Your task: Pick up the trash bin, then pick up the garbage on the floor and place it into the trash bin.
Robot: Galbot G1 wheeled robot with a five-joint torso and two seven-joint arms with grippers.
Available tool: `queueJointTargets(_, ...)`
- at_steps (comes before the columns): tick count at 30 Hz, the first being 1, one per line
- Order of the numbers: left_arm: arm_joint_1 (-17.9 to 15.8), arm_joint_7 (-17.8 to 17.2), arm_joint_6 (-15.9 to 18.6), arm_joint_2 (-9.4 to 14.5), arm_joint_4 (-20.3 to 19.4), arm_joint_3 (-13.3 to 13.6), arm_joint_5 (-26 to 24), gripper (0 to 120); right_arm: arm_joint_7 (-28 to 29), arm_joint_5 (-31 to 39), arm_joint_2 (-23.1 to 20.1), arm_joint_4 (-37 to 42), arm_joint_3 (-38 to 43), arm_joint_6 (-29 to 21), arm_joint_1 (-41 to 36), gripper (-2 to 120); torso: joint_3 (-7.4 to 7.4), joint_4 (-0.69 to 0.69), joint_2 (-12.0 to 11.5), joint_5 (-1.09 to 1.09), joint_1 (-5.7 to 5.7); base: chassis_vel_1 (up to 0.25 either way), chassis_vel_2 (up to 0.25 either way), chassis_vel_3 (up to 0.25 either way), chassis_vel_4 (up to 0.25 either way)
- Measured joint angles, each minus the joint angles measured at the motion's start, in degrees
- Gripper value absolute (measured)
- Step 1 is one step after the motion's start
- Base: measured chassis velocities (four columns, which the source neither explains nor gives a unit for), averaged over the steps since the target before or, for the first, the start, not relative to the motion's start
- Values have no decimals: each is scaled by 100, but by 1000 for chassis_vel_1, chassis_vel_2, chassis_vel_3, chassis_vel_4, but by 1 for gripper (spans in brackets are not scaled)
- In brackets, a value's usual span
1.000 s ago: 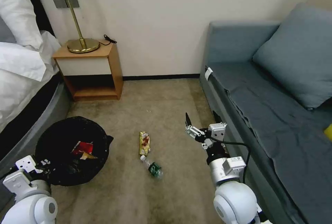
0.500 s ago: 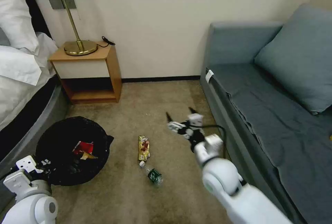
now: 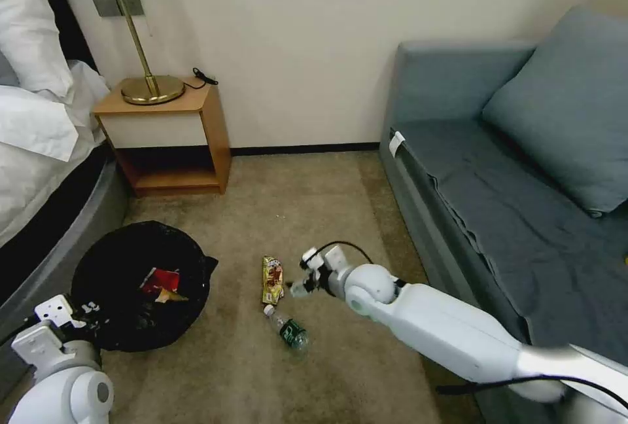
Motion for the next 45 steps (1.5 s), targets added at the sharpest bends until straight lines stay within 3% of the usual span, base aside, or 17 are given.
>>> queueJointTargets(7, 14, 0, -36, -57, 11, -23, 27, 2, -432, -328, 515, -766, -665, -46, 150, 100, 0, 0, 0, -1, 0, 0, 0, 0, 0)
queueJointTargets(21, 51, -1, -74, -66, -34, -76, 2, 2, -455, -744, 818, -1401, -1000, 100, -34, 100, -1, 0, 0, 0, 0, 0, 0, 0, 0)
queueJointTargets(41, 28, 4, -131, -63, 69, -48, 12, 2, -459, -1039, 928, -1841, -978, 401, -286, 100, -1, 0, 0, 0, 0, 0, 0, 0, 0)
queueJointTargets(45, 26, 7, -140, -64, 75, -37, 22, 2, -484, -1077, 950, -1891, -974, 495, -314, 90, -1, 0, 0, 0, 0, 0, 0, 0, 0)
